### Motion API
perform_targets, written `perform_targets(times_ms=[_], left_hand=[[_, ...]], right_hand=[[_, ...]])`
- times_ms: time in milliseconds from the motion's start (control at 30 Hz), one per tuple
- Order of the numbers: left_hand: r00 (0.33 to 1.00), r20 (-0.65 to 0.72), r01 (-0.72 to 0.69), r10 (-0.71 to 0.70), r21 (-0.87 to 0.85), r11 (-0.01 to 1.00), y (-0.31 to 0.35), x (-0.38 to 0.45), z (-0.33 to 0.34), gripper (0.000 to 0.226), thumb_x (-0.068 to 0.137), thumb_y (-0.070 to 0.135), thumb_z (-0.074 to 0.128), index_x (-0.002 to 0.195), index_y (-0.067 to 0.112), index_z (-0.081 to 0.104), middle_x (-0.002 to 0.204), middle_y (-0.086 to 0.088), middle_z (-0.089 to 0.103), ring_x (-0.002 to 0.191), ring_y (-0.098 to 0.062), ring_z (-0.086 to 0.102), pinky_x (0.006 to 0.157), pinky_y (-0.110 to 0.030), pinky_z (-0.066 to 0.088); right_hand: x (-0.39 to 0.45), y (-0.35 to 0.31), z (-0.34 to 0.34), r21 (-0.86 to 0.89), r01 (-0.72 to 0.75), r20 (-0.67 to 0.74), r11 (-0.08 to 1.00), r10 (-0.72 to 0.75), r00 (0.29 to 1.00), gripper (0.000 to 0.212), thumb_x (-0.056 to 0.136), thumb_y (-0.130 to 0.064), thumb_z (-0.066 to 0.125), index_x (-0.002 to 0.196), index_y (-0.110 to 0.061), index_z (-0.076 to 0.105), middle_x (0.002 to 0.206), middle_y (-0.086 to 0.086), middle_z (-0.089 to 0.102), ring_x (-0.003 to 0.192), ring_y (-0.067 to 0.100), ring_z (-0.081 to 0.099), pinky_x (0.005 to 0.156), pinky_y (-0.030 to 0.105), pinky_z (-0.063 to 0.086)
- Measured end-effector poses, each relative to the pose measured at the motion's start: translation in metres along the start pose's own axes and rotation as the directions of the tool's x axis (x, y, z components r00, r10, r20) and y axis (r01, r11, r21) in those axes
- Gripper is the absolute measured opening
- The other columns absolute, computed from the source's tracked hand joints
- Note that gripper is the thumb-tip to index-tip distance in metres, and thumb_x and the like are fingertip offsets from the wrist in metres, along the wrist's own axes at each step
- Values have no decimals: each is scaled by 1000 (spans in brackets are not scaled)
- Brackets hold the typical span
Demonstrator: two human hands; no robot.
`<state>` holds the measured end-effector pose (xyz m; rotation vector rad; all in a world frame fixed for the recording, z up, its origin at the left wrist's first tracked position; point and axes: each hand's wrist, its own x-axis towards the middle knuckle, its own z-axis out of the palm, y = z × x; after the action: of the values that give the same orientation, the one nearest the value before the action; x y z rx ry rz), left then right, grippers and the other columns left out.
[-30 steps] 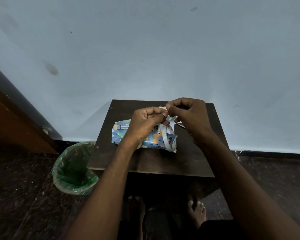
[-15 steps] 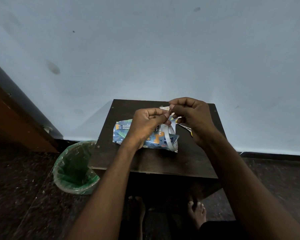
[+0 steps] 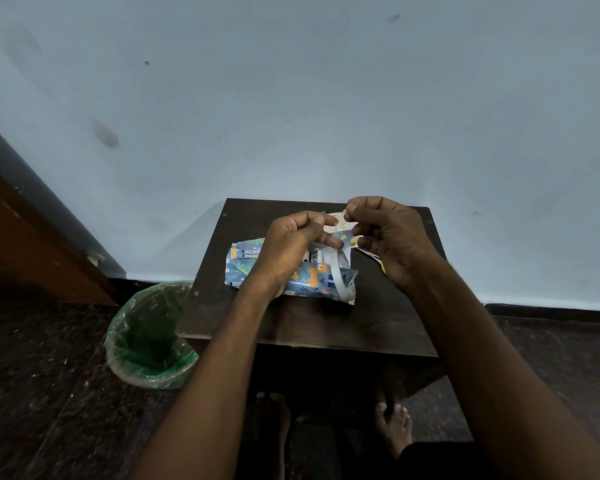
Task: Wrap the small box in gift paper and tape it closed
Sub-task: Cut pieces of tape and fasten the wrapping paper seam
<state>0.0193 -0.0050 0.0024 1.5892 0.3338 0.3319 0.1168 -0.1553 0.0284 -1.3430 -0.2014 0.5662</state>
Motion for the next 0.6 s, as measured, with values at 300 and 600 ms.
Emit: perform_targets(times_ms=[300, 600], left_hand=[[998, 23, -51, 51, -11, 999, -2, -1, -1, 17, 103, 12, 68, 108, -3, 74, 92, -16, 81, 91, -19, 79, 93, -22, 58], [990, 10, -143, 142, 26, 989, -3, -2, 0, 8, 103, 8, 67, 106, 2, 71, 90, -14, 81, 93, -26, 79, 93, -34, 60]], right_hand=[[-3, -1, 2, -63, 52, 46, 997, -50, 998, 5, 88, -11, 78, 92, -15, 78, 86, 6, 75, 69, 14, 60, 61, 23, 49], [-2, 5, 6, 94, -207, 70, 974, 201, 977, 8, 93, -4, 69, 94, -8, 76, 81, 6, 74, 55, 7, 60, 54, 19, 52]])
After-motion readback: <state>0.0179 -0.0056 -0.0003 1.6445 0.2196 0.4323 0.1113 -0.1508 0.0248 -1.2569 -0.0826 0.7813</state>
